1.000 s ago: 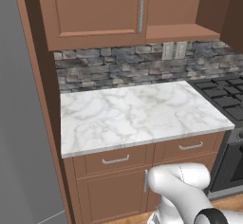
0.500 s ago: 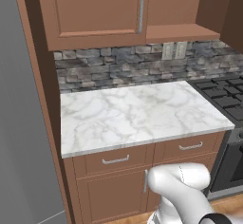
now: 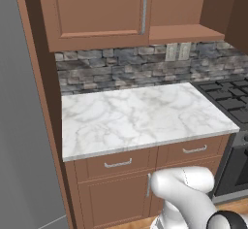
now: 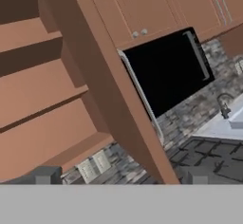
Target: Close all open cabinet doors.
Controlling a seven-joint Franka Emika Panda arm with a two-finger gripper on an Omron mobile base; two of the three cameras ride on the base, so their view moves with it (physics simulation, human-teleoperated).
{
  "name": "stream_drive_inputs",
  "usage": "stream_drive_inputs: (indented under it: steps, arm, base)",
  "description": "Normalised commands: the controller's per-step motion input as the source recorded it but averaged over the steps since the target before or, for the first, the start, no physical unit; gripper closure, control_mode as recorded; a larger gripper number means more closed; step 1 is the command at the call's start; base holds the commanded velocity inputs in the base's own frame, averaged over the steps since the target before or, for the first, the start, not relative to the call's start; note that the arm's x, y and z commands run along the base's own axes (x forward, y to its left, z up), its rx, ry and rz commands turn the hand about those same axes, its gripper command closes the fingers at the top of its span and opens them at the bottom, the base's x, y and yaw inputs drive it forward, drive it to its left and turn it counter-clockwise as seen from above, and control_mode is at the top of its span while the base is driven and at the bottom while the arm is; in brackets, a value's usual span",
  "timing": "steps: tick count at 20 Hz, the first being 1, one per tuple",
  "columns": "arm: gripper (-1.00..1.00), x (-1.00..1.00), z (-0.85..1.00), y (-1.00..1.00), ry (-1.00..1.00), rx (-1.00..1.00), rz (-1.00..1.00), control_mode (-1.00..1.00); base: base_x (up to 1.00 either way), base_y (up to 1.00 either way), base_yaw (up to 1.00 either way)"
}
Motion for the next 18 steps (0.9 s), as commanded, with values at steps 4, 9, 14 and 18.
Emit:
stream_drive_inputs:
  steps: [4,9,14,18]
  arm:
    - [-1.0,0.0,0.0,-0.27,0.0,0.01,0.14,-1.0]
    - [-1.0,0.03,-0.01,-0.29,0.0,0.02,0.14,-1.0]
    - [-1.0,0.2,-0.14,-0.16,0.0,0.03,0.13,-1.0]
    - [-1.0,0.19,-0.19,-0.2,0.0,0.04,0.14,-1.0]
  base:
    - [0.0,0.0,0.0]
    - [0.0,0.0,0.0]
    - [0.0,0.0,0.0]
    - [0.0,0.0,0.0]
